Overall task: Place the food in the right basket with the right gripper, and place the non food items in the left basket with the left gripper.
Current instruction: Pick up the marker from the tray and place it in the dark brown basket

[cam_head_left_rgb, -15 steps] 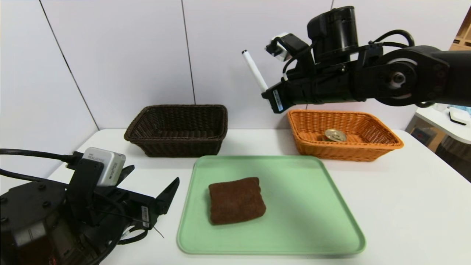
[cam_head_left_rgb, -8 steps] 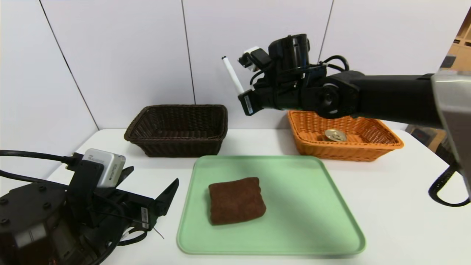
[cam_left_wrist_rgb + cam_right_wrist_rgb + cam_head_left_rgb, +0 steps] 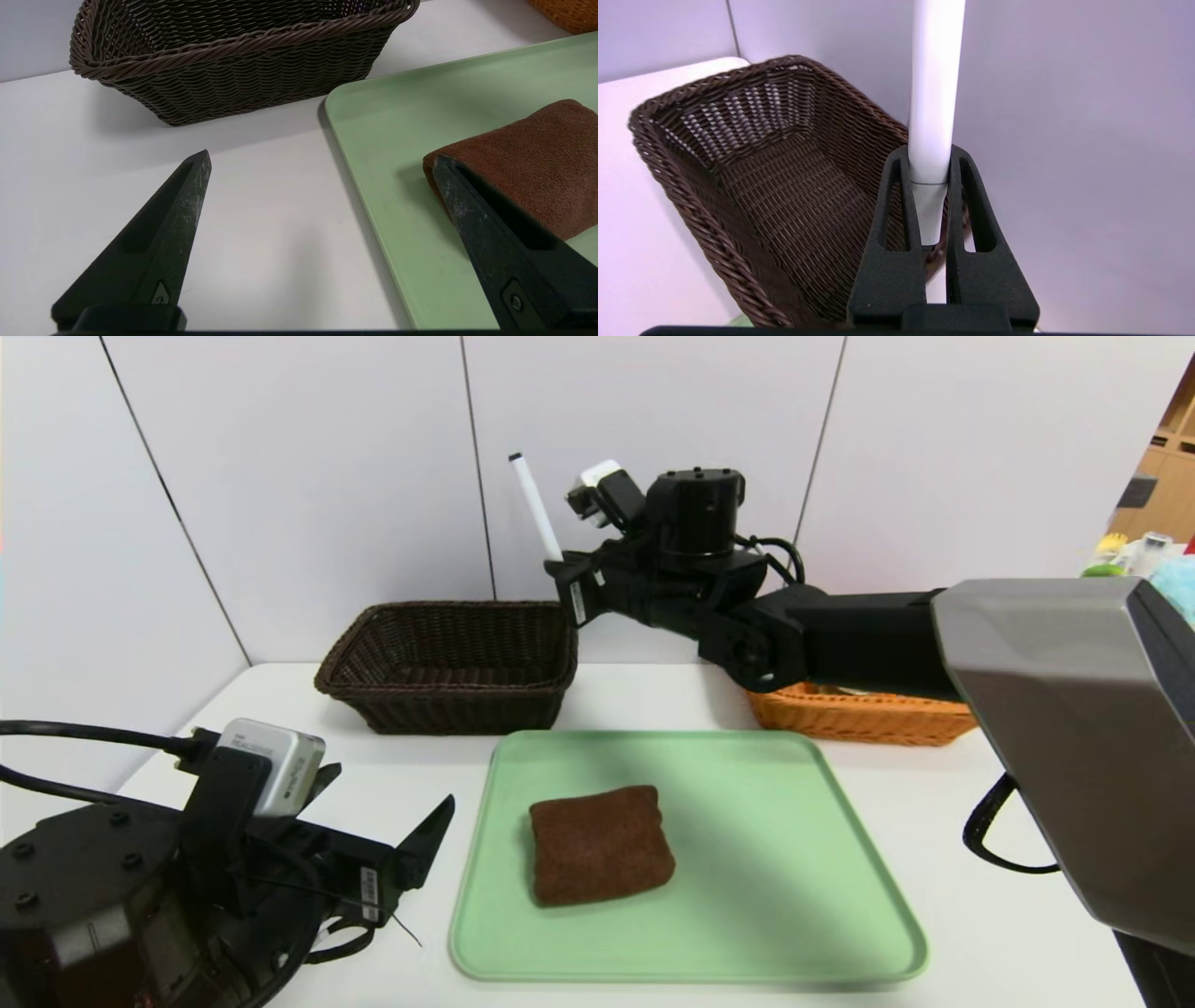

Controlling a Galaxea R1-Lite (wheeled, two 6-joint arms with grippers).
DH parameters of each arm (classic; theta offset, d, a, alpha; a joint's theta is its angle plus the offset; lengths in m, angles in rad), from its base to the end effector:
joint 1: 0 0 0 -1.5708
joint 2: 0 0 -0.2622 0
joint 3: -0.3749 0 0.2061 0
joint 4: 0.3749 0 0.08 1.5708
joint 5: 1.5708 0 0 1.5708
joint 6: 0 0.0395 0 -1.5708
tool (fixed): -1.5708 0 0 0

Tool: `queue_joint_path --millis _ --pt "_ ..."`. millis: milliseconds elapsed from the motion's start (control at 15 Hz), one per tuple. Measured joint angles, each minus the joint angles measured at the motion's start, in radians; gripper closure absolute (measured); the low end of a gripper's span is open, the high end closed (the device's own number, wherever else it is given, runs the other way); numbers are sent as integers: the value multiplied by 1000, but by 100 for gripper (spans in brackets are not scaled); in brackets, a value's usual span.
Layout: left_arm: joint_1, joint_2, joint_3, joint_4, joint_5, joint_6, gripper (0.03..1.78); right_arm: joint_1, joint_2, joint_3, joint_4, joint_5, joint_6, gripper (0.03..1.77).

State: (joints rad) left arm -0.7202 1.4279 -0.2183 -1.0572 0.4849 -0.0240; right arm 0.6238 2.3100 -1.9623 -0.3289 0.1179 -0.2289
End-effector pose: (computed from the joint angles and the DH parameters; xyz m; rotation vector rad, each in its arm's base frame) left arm 0.1735 -0.1277 0.0893 0.0627 0.1286 -0.2333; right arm 0.4046 0.2969 0.1971 -0.2231 -0.0663 0.7406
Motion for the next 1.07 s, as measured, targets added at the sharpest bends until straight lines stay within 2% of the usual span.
queue_joint_path --millis 267,800,1067 --pt "-7 23 0 -1 1 3 12 23 55 -3 -69 8 1 163" --pt "-13 67 -3 -7 7 3 12 48 159 -10 -109 23 1 163" --pt "-13 80 -9 -7 10 3 12 45 181 -10 -146 19 -23 101"
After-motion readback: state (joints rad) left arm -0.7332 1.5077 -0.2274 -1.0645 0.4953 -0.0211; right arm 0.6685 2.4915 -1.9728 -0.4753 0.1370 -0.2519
